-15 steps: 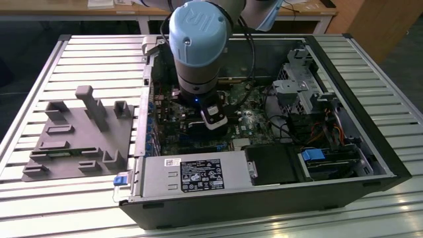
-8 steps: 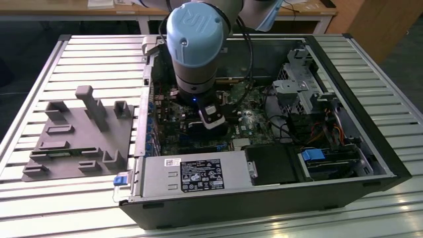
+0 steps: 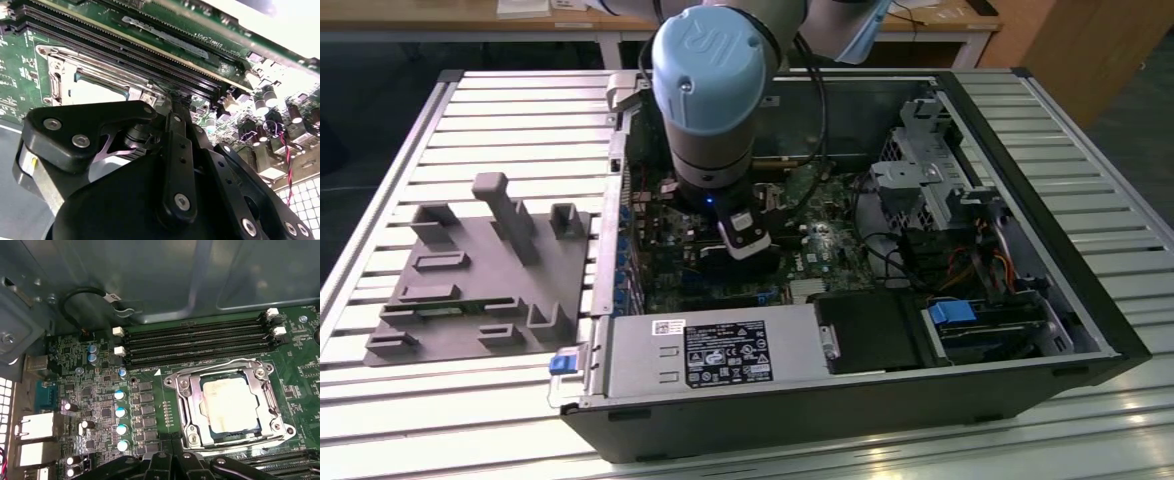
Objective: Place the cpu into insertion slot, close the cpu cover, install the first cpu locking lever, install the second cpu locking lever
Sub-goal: 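Install the second cpu locking lever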
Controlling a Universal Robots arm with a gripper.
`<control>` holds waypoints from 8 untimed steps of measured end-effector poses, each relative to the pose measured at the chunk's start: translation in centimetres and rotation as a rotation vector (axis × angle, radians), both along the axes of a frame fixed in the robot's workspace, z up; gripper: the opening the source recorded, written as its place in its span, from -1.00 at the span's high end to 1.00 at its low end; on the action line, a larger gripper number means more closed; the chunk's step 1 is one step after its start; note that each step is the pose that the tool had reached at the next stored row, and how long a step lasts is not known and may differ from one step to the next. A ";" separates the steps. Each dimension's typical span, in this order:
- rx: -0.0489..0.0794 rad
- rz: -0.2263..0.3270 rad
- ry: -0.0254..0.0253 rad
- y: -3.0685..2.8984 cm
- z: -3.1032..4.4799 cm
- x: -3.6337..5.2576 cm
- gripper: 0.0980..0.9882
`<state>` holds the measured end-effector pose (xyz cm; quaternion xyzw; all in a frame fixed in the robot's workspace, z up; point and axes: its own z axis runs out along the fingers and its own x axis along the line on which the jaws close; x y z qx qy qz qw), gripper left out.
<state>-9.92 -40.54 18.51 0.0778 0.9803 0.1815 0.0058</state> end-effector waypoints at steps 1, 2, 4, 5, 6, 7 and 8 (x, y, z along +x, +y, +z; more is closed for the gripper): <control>-0.003 0.000 -0.0002 0.00 0.00 -0.01 0.99; -0.005 0.000 -0.0004 0.00 0.00 -0.01 0.99; -0.007 0.000 -0.0004 0.00 0.00 -0.01 0.99; -0.008 0.000 -0.0004 0.00 0.02 -0.02 0.99; -0.009 0.000 -0.0004 0.01 0.06 -0.01 0.99; -0.010 0.000 -0.0004 0.01 0.13 -0.01 0.99; -0.010 0.000 -0.0004 0.01 0.23 -0.01 0.99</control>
